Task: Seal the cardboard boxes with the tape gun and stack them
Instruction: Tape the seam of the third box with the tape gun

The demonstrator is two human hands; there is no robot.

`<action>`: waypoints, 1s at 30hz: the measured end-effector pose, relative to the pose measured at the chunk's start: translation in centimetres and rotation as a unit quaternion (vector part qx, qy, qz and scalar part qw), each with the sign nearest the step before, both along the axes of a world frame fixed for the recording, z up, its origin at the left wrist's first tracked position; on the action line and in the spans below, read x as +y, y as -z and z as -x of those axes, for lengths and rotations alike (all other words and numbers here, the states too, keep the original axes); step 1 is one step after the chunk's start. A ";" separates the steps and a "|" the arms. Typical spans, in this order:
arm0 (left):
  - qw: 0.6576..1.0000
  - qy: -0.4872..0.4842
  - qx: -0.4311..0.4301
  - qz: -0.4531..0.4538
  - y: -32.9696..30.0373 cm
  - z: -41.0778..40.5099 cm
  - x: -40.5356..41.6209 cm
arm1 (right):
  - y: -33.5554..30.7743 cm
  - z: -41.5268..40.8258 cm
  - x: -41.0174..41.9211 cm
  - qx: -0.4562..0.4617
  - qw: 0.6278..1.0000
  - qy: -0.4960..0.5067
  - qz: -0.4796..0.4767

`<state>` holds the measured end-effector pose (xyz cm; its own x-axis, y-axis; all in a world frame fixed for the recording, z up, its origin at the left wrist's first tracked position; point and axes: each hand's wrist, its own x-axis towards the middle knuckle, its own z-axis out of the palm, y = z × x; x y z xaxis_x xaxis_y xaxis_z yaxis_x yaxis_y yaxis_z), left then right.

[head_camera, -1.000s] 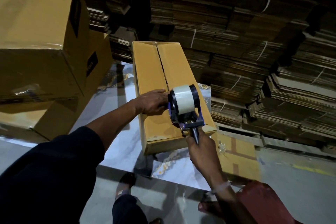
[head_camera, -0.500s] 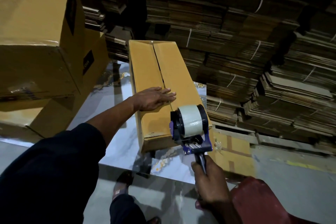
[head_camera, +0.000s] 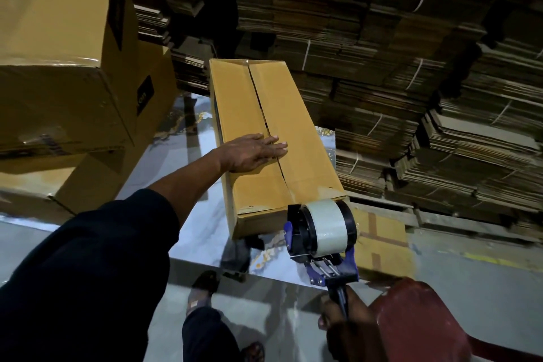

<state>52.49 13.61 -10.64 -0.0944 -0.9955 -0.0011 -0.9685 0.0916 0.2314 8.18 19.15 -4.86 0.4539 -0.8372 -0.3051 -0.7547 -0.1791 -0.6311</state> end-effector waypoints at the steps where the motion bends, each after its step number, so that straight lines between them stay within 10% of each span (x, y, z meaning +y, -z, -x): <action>1: 1.000 -0.001 -0.002 -0.001 -0.1 0.1 0.0 | 0.3 -0.3 0.1 -0.006 1.000 0.011 0.004; 15: 0.989 0.118 0.079 0.037 -0.7 7.6 4.6 | 4.4 -2.6 -2.2 -0.039 0.988 -0.012 -0.151; 26: 0.988 0.152 0.011 -0.001 -0.3 8.5 4.9 | 8.5 0.2 -2.2 0.048 0.967 -0.190 0.160; 30: 0.987 0.163 -0.003 0.010 0.0 8.3 4.7 | 5.2 0.5 -0.1 -0.038 0.998 -0.046 0.014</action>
<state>44.21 18.36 -10.67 -0.4092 -0.9123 0.0162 -0.8884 0.4024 0.2210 7.63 19.05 -10.01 0.5507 -0.7985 -0.2431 -0.6840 -0.2648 -0.6798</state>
